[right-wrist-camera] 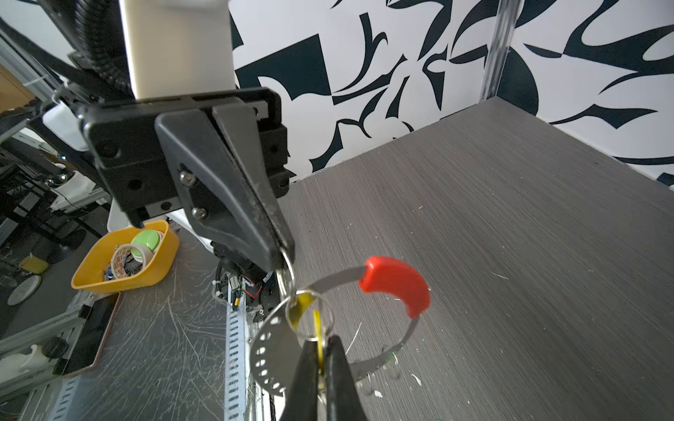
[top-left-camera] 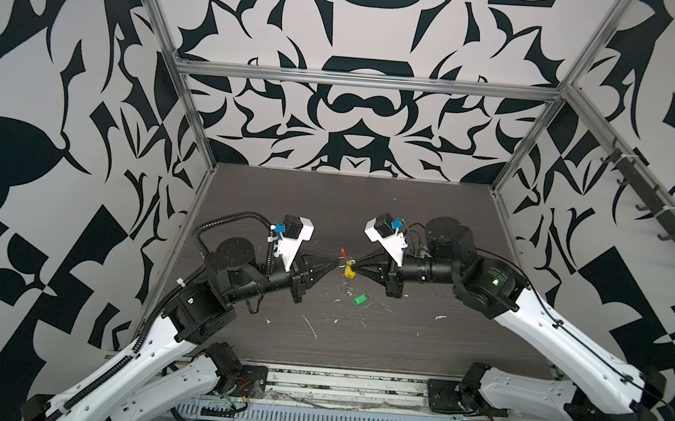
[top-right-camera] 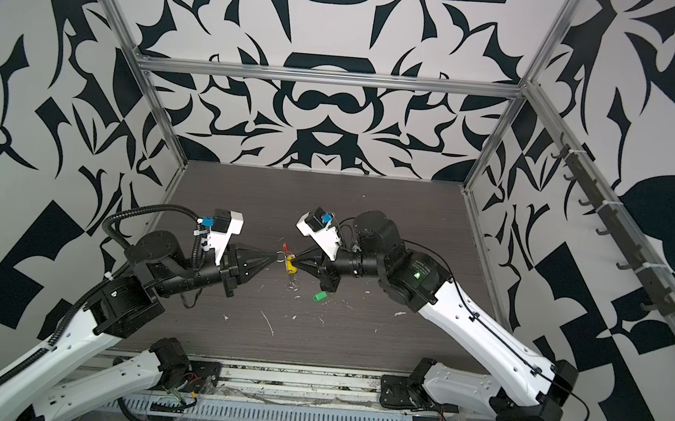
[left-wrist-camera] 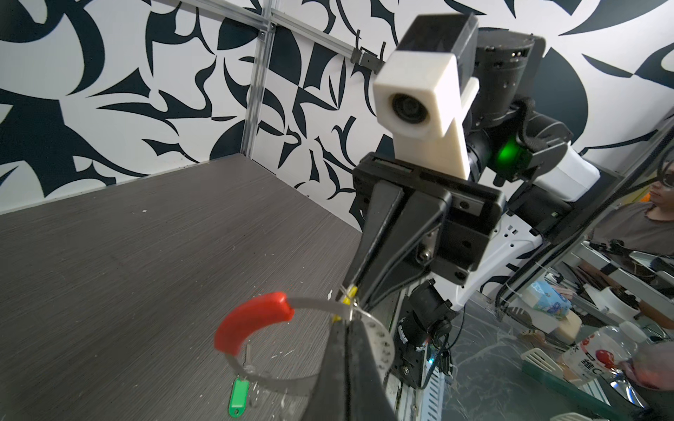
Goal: Remove the keys from the keyring
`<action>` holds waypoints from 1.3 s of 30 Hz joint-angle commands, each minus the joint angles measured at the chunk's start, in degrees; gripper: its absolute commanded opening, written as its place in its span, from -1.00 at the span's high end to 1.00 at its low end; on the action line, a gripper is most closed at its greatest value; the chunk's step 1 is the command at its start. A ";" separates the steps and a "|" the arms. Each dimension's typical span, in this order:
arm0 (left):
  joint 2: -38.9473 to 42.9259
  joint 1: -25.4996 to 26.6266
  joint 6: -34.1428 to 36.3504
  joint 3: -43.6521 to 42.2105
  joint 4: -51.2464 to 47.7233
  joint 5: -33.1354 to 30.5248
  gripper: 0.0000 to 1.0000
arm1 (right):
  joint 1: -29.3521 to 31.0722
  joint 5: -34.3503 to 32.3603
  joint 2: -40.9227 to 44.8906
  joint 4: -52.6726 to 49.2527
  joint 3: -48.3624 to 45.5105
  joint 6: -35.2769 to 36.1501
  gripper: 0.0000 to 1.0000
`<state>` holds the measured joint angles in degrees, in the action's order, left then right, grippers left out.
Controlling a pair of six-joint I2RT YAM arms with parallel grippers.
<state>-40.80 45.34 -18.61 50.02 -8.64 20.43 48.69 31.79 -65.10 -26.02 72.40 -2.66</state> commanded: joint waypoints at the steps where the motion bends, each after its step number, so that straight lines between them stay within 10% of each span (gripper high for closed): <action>1: 0.37 0.10 1.38 1.25 -2.63 2.18 1.00 | -0.08 -0.06 -0.41 -2.49 4.94 3.53 1.00; 39: 1.34 0.05 -2.88 0.91 3.51 20.02 1.00 | -2.98 10.32 -7.74 -6.82 8.90 9.61 1.00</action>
<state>-40.64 44.66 -20.27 50.22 -11.62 32.93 46.35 43.81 -71.59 -35.62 80.51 6.44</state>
